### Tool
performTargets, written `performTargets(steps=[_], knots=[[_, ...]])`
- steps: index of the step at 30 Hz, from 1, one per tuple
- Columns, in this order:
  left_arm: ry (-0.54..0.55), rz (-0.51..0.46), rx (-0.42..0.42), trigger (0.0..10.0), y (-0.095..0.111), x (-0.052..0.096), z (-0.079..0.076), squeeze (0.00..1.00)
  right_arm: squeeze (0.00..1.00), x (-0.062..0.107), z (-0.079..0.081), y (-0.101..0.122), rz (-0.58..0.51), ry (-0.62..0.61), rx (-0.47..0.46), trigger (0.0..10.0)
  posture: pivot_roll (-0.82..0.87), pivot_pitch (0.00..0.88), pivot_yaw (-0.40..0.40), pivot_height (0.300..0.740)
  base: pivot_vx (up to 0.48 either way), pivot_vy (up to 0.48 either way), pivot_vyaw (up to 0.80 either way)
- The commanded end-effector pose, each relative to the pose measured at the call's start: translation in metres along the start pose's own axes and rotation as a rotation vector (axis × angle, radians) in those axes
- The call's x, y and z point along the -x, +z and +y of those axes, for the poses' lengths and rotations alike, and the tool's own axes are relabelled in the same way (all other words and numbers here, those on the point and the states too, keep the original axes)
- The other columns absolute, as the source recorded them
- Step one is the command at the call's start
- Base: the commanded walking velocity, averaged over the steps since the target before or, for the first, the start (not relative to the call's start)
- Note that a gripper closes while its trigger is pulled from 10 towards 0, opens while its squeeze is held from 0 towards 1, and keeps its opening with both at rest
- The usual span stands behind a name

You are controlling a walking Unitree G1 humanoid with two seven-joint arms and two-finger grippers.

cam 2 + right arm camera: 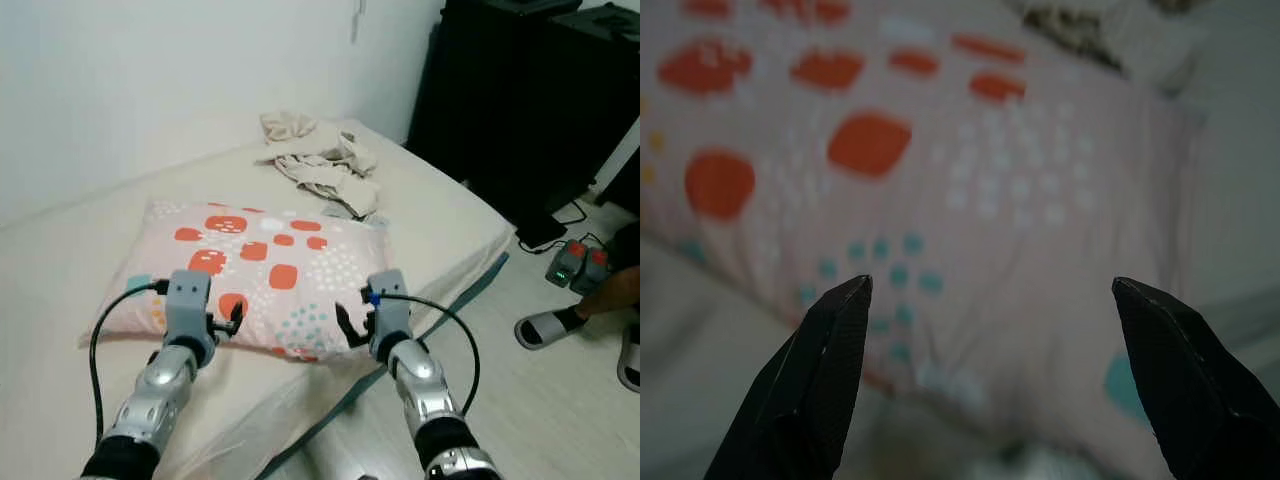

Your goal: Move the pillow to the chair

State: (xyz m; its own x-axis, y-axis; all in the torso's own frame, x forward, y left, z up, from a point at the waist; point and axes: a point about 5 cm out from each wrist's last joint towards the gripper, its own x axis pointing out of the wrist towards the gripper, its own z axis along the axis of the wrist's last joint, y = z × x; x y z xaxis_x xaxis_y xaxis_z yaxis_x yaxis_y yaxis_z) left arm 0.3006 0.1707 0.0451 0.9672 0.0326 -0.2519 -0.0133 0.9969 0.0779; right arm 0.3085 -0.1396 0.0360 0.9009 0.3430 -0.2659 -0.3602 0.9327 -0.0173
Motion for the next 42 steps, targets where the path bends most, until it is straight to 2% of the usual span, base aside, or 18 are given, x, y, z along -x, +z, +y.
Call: performTargets(steps=[1,4,10,14,21,23,25,42], knots=[[-0.009,0.024,-0.027,10.0,-0.009,0.004,0.003,0.00,0.00,0.003,0.004,-0.009,0.026,0.006,-0.008,10.0,-0.01,0.074,-0.026,0.740,0.000,0.000,0.00],[-0.066,0.040,-0.061,10.0,-0.015,0.009,-0.002,0.00,0.00,0.006,0.006,-0.015,0.037,0.002,-0.037,10.0,-0.02,0.078,-0.023,0.740,0.000,0.000,0.00],[-0.069,0.029,-0.052,10.0,-0.013,0.007,-0.007,0.00,0.00,0.007,0.004,-0.015,0.030,-0.013,-0.041,10.0,-0.02,0.083,-0.020,0.740,0.000,0.000,0.00],[-0.072,0.017,-0.050,10.0,-0.009,0.006,-0.010,0.00,0.00,0.007,0.001,-0.012,0.013,-0.026,-0.076,10.0,-0.02,0.082,-0.018,0.740,0.000,0.000,0.00],[-0.063,0.009,-0.019,10.0,-0.007,0.004,-0.010,0.00,0.00,0.006,-0.001,-0.008,-0.005,-0.031,-0.072,10.0,-0.02,0.078,-0.016,0.740,0.000,0.000,0.00],[-0.064,0.014,-0.015,10.0,-0.008,0.005,-0.011,0.00,0.00,0.007,0.002,-0.008,-0.005,-0.006,-0.010,10.0,-0.02,0.076,-0.015,0.740,0.000,0.000,0.00],[-0.065,0.015,-0.015,10.0,-0.008,0.005,-0.011,0.00,0.00,0.007,0.003,-0.009,-0.003,-0.002,-0.008,10.0,-0.02,0.076,-0.015,0.740,0.000,0.000,0.00],[-0.086,0.010,-0.007,10.0,-0.006,0.004,-0.016,0.00,0.00,0.007,0.002,-0.008,-0.009,-0.002,-0.019,10.0,-0.03,0.065,-0.012,0.740,0.000,0.000,0.78]])
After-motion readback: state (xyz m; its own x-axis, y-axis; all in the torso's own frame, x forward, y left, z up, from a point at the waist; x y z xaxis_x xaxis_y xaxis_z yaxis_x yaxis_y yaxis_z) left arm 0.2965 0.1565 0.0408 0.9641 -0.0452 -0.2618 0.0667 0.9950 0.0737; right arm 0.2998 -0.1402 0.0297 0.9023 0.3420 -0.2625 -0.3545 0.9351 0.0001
